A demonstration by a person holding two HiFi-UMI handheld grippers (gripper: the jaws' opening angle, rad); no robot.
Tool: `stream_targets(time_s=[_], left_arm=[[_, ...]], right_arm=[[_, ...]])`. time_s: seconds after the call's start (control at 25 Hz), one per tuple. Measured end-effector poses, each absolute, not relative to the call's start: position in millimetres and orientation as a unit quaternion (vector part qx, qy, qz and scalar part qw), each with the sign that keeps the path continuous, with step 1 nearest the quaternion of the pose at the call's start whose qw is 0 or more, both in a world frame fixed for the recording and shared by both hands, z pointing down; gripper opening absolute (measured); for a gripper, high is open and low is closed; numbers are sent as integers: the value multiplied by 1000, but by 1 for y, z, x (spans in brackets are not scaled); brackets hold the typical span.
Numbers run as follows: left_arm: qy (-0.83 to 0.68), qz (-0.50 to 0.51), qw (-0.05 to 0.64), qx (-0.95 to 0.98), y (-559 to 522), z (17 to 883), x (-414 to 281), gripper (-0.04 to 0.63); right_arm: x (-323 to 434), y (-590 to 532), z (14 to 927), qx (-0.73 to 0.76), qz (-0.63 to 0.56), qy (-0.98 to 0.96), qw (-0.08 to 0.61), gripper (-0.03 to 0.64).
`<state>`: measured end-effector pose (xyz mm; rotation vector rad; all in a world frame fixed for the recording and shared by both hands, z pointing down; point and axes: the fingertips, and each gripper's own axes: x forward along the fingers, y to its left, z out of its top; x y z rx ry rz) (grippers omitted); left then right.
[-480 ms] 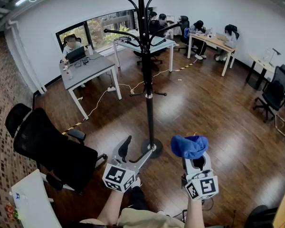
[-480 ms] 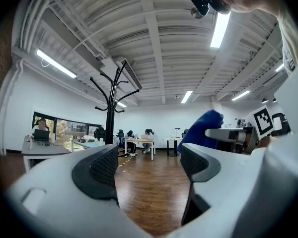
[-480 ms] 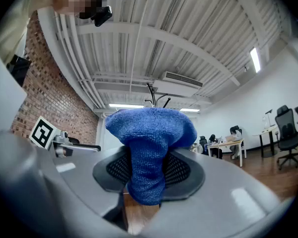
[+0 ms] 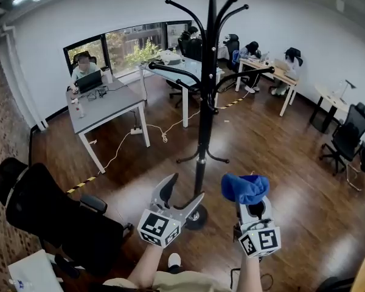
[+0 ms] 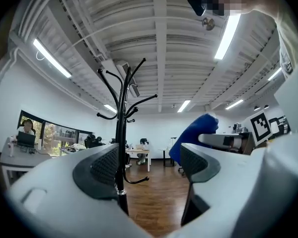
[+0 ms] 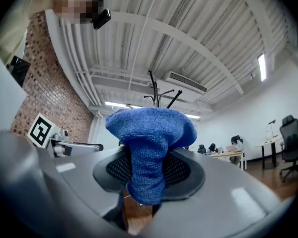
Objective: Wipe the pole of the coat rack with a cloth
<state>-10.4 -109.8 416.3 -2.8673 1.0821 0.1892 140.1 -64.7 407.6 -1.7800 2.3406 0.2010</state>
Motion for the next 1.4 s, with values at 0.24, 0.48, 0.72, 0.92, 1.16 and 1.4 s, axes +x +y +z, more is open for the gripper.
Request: stream_targets(time_s=[0.24, 0.48, 0.72, 0.92, 1.16, 1.4], left_arm=[[338, 52, 37, -939, -166, 427, -33, 360], [319, 53, 33, -946, -198, 416, -21, 360], [343, 46, 41, -937, -228, 404, -8, 356], [358, 38, 42, -932, -238, 402, 3, 354], [376, 28, 52, -925, -243, 400, -3, 354], [402, 30, 47, -914, -252, 403, -17, 354]], right_arm=[[101, -127, 404, -596, 80, 795, 77, 149], [116, -149, 377, -595, 113, 792, 76, 149], [144, -157, 273, -559, 217, 793, 110, 149], [139, -175, 164, -521, 319, 783, 119, 149], [112, -178, 54, -499, 431, 739, 137, 149], [85, -192, 8, -484, 468, 723, 155, 149]])
